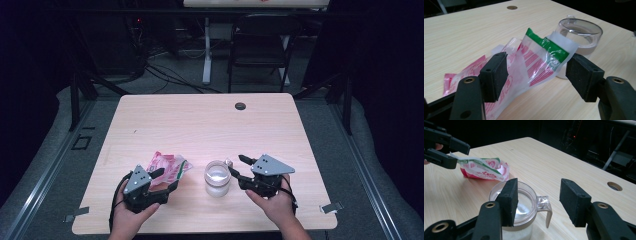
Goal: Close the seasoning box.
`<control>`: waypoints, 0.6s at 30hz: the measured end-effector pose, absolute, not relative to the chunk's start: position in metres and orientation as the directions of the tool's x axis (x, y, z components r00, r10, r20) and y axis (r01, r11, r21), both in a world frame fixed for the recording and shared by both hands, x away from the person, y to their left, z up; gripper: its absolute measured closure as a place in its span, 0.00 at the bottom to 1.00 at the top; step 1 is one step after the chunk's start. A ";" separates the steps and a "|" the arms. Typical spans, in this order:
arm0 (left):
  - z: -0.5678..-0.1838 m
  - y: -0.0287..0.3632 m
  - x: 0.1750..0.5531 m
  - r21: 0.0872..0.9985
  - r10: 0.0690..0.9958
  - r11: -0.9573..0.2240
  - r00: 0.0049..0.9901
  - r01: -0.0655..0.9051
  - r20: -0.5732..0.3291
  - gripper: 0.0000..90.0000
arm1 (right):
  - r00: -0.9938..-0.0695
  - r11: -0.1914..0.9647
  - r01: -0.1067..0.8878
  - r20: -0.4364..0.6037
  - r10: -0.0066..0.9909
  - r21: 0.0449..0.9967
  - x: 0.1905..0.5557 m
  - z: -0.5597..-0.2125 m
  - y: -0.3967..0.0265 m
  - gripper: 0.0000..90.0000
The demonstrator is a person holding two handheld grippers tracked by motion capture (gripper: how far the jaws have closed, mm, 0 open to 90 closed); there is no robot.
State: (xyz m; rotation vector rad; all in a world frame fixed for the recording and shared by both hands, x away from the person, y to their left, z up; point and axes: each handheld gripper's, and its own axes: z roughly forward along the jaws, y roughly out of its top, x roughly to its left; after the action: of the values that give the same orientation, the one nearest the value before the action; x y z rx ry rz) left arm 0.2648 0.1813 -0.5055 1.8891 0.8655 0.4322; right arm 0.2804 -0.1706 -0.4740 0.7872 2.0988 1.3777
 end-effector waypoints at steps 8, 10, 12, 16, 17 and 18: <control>-0.508 0.157 0.265 0.871 0.670 -0.299 0.735 0.389 -0.099 0.36 | -0.685 0.309 0.211 -0.086 0.724 0.927 0.277 -0.472 -0.183 0.53; -0.509 0.150 0.266 0.867 0.655 -0.313 0.749 0.388 -0.099 0.36 | -0.674 0.308 0.210 -0.091 0.734 0.928 0.275 -0.472 -0.186 0.53; -0.511 0.144 0.267 0.865 0.637 -0.330 0.765 0.378 -0.092 0.36 | -0.663 0.299 0.213 -0.087 0.744 0.930 0.271 -0.471 -0.191 0.53; -0.510 0.135 0.267 0.864 0.607 -0.349 0.790 0.364 -0.087 0.36 | -0.644 0.290 0.217 -0.086 0.760 0.932 0.267 -0.473 -0.198 0.53; -0.510 0.133 0.267 0.867 0.605 -0.347 0.792 0.357 -0.084 0.36 | -0.639 0.290 0.221 -0.086 0.764 0.931 0.265 -0.474 -0.199 0.53; -0.509 0.132 0.268 0.867 0.600 -0.351 0.796 0.353 -0.081 0.36 | -0.636 0.288 0.225 -0.083 0.767 0.931 0.265 -0.475 -0.201 0.53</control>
State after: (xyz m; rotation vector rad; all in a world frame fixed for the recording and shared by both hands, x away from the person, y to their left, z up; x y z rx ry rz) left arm 0.2676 0.1321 -0.5088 1.9744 0.7130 0.3075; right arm 0.2645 -0.2010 -0.4750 0.8844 2.0319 1.3412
